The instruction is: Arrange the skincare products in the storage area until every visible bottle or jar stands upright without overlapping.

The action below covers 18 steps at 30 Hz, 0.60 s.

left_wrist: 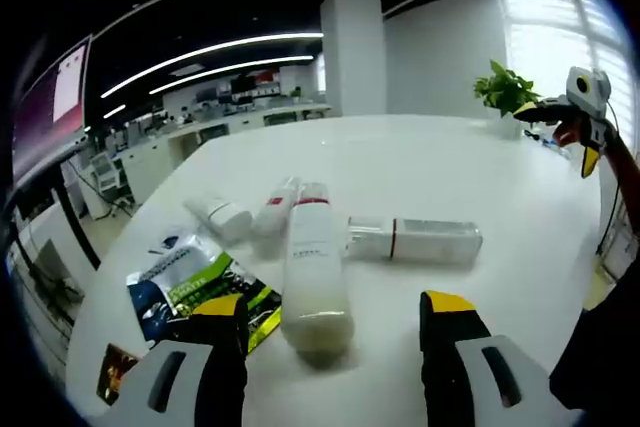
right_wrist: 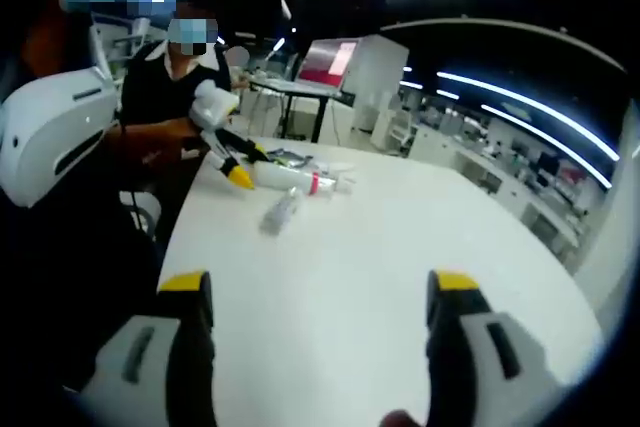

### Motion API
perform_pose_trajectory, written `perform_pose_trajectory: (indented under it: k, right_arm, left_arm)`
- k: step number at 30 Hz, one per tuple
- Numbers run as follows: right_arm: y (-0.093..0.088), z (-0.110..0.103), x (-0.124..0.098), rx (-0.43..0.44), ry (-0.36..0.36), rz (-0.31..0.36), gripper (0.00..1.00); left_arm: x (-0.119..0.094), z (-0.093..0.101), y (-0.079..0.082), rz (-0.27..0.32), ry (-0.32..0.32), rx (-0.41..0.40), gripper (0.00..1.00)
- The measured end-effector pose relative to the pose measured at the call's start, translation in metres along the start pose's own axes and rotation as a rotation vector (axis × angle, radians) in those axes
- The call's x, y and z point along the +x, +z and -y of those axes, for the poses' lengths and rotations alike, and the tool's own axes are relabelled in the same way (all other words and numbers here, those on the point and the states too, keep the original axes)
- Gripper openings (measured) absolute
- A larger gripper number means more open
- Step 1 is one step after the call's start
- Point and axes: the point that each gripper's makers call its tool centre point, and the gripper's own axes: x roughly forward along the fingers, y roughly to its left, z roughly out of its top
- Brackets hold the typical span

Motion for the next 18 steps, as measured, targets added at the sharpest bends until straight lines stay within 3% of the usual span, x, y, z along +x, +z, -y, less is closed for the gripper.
perform_pose_trajectory:
  k: [18]
  right_arm:
    - [-0.010, -0.003, -0.004, 0.026, 0.000, 0.007, 0.87]
  left_arm:
    - [0.022, -0.004, 0.019, -0.039, 0.007, 0.050, 0.67]
